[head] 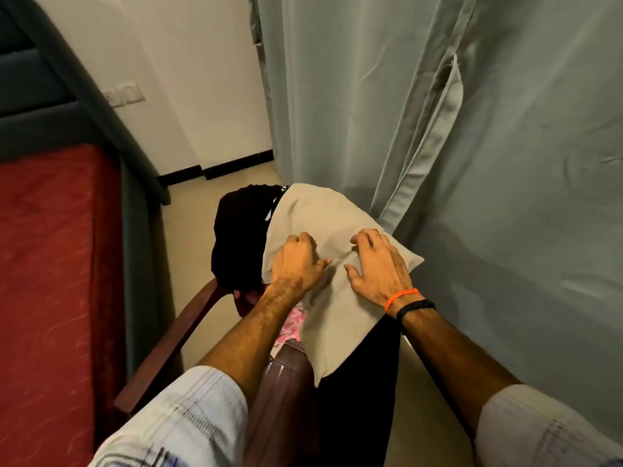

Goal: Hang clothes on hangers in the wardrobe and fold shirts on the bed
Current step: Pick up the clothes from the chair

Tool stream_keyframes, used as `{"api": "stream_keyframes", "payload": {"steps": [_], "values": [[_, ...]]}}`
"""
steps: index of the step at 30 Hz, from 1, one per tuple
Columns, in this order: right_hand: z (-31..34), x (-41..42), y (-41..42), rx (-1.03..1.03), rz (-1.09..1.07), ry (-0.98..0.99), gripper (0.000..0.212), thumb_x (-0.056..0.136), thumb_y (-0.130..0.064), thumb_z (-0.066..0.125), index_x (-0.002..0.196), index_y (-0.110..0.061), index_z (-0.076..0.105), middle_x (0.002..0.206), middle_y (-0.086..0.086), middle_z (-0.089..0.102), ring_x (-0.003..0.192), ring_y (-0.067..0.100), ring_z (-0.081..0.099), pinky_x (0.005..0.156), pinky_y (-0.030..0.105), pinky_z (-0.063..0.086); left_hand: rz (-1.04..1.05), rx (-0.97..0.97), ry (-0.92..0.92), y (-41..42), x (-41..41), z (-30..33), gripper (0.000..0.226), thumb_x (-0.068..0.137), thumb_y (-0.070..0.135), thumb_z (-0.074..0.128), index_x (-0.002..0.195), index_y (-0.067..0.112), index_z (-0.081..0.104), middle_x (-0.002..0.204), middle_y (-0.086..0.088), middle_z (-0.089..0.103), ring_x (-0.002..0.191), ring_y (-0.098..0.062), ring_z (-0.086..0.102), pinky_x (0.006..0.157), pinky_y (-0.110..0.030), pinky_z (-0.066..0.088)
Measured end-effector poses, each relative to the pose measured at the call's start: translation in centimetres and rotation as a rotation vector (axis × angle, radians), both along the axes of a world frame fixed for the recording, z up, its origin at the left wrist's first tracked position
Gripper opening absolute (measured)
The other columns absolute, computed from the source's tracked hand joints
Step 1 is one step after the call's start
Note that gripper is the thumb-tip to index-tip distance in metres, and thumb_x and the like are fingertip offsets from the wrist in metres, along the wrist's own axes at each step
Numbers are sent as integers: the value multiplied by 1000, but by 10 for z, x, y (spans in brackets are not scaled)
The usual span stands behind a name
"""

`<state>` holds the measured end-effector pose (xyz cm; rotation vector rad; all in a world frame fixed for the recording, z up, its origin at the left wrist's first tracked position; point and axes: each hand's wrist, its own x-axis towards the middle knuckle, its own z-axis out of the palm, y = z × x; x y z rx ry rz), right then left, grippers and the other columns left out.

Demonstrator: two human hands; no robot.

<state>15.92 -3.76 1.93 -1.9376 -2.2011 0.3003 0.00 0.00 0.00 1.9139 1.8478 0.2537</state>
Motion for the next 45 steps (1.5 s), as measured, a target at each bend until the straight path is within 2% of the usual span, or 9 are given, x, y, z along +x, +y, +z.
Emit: {"api": "stream_keyframes", "payload": {"steps": [11, 19, 23, 27, 33, 36, 39, 41, 45], "values": [[-9, 0, 16, -20, -37, 1, 46, 87, -33, 63, 126, -11, 50, 129, 8, 46, 115, 28, 48, 97, 40, 44, 64, 123, -54, 26, 7, -9, 12, 90, 25, 56, 94, 17, 64, 101, -11, 67, 95, -35, 61, 81, -39, 51], [1, -3, 31, 25, -152, 15, 106, 64, -37, 85, 150, -14, 28, 154, 10, 28, 133, 34, 33, 108, 47, 35, 125, 136, -1010, 6, -13, 63, 12, 67, 7, 45, 69, 17, 52, 65, -4, 47, 62, -14, 39, 59, -28, 32], [9, -9, 37, 30, -210, 103, 65, 72, -9, 64, 135, -23, 53, 139, 7, 53, 126, 35, 48, 101, 48, 42, 104, 101, -1337, -7, -39, 102, 10, 74, 14, 52, 66, 20, 51, 66, 2, 44, 63, -12, 35, 59, -29, 28], [28, -34, 29, 163, -266, 622, 28, 80, -4, 50, 95, -14, 71, 95, 9, 73, 94, 31, 64, 78, 31, 47, 52, 106, -1079, -31, -80, 92, 19, 81, 22, 64, 76, 9, 52, 62, -1, 48, 58, -13, 41, 56, -26, 32], [64, -95, 10, -109, -111, 1379, 27, 97, -2, 46, 105, -11, 70, 102, 5, 73, 99, 20, 66, 94, 40, 53, 8, 10, -511, -38, -97, 48, 138, 35, 58, 93, 149, 17, 26, 135, 3, 49, 124, -8, 46, 107, -25, 34], [73, -117, -2, -298, -76, 1655, 29, 100, 1, 40, 111, -2, 66, 103, 10, 72, 99, 22, 67, 95, 36, 53, -53, 212, -387, -23, -101, 26, 113, 58, 81, 70, 148, 19, 40, 148, 4, 44, 137, -13, 41, 116, -34, 33], [70, -115, -5, -438, -98, 1839, 25, 101, -7, 41, 105, -5, 66, 96, 7, 73, 91, 20, 69, 82, 31, 58, -22, 229, -476, -31, -102, 37, 67, 75, 47, 63, 134, 15, 58, 133, 6, 60, 120, 0, 53, 100, -11, 39], [61, -105, -2, -364, -112, 1745, 18, 98, -7, 50, 105, -7, 66, 98, 9, 71, 91, 18, 67, 79, 30, 57, -31, 238, -464, -37, -101, 48, 56, 73, 37, 61, 124, 16, 63, 117, 9, 66, 108, -3, 60, 85, -3, 40], [34, -78, 4, -215, 44, 1022, 42, 84, 5, 69, 120, -14, 57, 119, 5, 62, 79, 7, 62, 82, 19, 52, 128, 266, -607, -43, -123, 57, 50, 75, 29, 61, 122, 14, 64, 113, 8, 68, 100, -9, 65, 89, -23, 53]]}}
